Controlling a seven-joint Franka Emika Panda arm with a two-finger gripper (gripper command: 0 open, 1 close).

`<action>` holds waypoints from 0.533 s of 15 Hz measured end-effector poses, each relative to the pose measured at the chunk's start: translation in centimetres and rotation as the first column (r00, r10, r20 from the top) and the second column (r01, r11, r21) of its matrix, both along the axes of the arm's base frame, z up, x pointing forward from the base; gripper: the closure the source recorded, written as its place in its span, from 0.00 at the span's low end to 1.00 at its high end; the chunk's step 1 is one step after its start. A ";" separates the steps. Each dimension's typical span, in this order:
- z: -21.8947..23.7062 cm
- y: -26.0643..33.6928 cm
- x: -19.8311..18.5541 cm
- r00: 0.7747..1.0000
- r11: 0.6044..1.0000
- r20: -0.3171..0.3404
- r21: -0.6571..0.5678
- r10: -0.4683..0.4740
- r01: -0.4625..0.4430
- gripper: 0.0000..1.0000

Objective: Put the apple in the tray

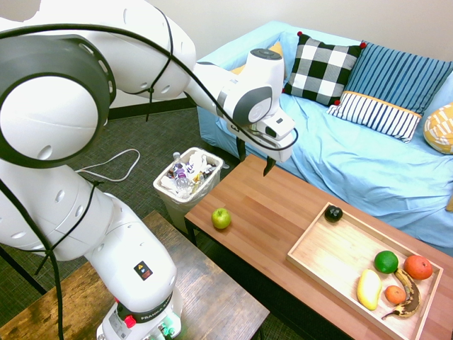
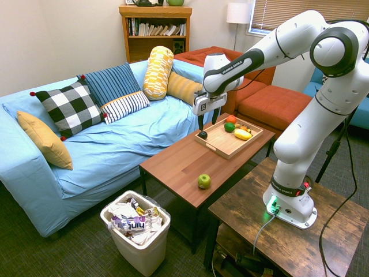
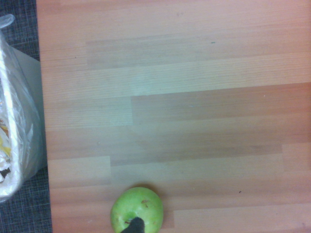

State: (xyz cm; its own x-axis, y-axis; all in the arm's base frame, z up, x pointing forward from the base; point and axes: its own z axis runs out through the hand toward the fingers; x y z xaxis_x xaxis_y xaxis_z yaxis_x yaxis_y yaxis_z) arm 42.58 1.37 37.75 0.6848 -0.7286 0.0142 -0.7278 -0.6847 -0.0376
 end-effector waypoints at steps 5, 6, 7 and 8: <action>-3.0 0.1 0.4 0.999 1.000 -0.048 0.007 -0.013 0.013 0.00; -4.3 0.2 0.5 0.998 1.000 -0.065 0.013 -0.015 0.016 0.00; -5.6 0.5 0.6 0.996 1.000 -0.083 0.021 -0.015 0.017 0.00; -7.4 0.9 0.6 0.995 0.999 -0.102 0.031 -0.016 0.019 0.00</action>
